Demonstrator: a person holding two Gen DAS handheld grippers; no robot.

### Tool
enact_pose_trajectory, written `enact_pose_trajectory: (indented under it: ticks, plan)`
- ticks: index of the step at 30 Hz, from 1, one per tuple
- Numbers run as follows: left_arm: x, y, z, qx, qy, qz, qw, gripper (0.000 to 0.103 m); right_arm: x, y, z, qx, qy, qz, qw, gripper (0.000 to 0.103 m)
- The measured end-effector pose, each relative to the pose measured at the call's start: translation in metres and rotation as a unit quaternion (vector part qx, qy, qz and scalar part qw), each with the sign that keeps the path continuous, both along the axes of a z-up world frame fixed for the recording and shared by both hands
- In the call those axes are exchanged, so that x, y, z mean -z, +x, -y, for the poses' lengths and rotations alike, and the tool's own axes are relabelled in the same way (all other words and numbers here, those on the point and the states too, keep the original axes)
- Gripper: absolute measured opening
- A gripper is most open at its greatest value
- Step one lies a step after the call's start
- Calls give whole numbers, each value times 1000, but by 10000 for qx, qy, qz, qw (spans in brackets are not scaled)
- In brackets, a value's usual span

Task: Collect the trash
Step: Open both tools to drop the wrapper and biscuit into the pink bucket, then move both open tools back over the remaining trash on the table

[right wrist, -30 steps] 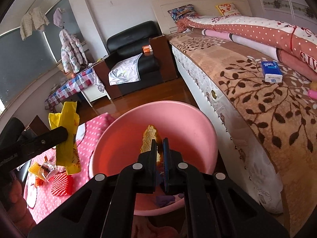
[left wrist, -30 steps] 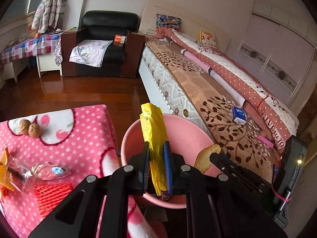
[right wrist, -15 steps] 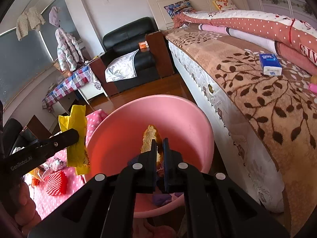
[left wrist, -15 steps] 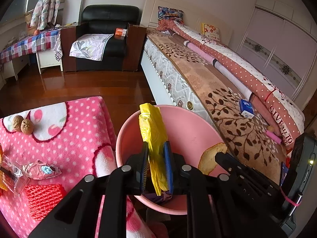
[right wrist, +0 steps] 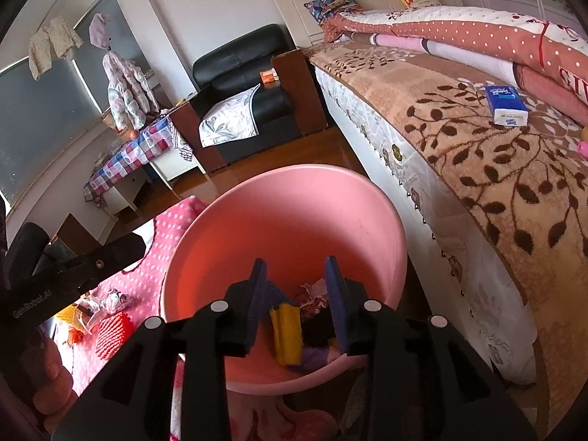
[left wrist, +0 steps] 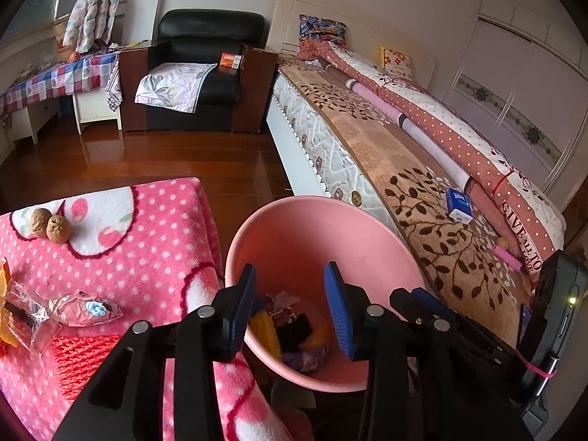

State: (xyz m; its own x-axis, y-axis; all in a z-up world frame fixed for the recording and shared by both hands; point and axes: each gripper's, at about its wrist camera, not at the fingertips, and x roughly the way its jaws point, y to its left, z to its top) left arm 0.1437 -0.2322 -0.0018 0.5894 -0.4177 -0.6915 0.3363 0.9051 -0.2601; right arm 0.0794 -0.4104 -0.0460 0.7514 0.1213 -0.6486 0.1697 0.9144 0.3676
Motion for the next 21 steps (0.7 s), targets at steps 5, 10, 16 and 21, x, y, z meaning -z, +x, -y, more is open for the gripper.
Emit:
enact_pose_trajectory:
  ticks: [5, 10, 16, 21]
  plan:
    - [-4, -4, -9, -46, -42, 23, 10000, 41, -4, -4, -2, 0, -8, 30, 10000, 34]
    - [-9, -11, -21, -118, -64, 47, 9999, 42, -9, -9, -8, -34, -16, 88, 10000, 34]
    - [-15, -21, -40, -214, -25, 91, 9997, 44, -14, -15, -19, -121, 86, 130, 9998, 34]
    - [-18, -31, -58, -296, 25, 135, 9995, 46, -16, -21, -30, -208, 166, 134, 9996, 34]
